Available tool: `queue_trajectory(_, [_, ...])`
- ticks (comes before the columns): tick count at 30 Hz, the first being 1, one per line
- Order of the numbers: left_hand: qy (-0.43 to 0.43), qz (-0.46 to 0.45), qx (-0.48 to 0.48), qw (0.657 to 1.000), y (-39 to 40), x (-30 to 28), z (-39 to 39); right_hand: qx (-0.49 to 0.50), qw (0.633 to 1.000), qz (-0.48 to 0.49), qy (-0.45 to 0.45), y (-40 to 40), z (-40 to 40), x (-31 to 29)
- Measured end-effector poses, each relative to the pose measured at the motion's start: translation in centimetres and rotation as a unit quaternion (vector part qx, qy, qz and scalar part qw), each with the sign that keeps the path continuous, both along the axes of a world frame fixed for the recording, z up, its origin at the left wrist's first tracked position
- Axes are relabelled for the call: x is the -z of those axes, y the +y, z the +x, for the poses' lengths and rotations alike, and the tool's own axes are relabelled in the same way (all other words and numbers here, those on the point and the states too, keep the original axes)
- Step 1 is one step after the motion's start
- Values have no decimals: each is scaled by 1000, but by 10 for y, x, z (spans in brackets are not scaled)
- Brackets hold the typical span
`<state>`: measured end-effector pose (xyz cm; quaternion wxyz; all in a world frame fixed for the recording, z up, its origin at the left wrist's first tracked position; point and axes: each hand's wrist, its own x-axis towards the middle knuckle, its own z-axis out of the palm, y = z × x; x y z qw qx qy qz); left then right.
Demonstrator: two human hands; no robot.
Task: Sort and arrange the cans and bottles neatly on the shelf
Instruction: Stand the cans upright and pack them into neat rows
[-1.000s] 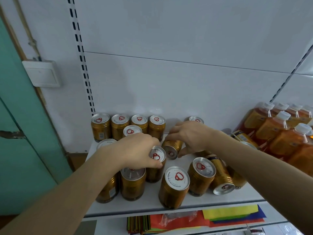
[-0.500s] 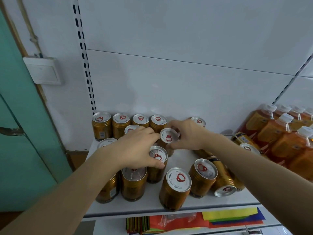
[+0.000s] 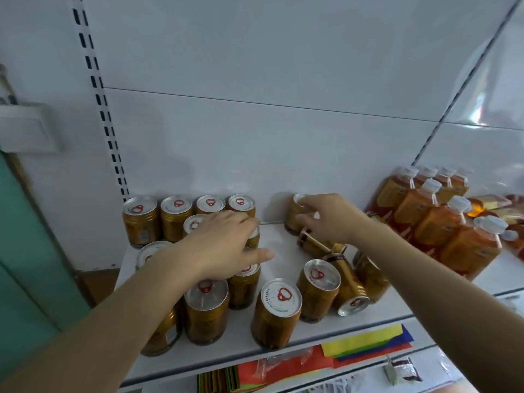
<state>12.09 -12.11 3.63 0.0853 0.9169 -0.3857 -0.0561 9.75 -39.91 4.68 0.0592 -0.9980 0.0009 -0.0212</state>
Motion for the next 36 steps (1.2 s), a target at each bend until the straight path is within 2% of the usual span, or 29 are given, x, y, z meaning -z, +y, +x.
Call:
queue_trajectory(2, [8, 5, 31, 999, -17, -4, -6, 85, 995, -19, 52, -26, -13, -5])
queue_trajectory(4, [21, 12, 64, 998, -35, -7, -14, 121, 987, -19, 104, -41, -23, -3])
queue_trajectory(8, [16, 32, 103, 994, -68, -6, -28, 122, 972, -74, 187, -44, -23, 14])
queue_trajectory(11, [17, 50, 93, 994, -87, -5, -34, 109, 970, -76, 205, -41, -8, 23])
queue_trajectory(17, [58, 73, 45, 995, -128, -9, -48, 16, 982, -71, 174, -51, 7, 10])
queue_trajectory(22, [40, 138, 34, 989, -160, 4, -66, -15, 991, 9, 136, -64, 10, 1])
queue_trajectory(25, [48, 154, 16, 987, -167, 7, -70, -47, 994, 28, 91, -60, 15, 3])
queue_trajectory(30, [-17, 170, 23, 985, -172, 13, -76, -109, 993, 23, -25, -45, 21, 21])
queue_trajectory(36, [-1, 168, 18, 986, -171, 13, -67, -145, 989, 36, 2, -52, 29, 11])
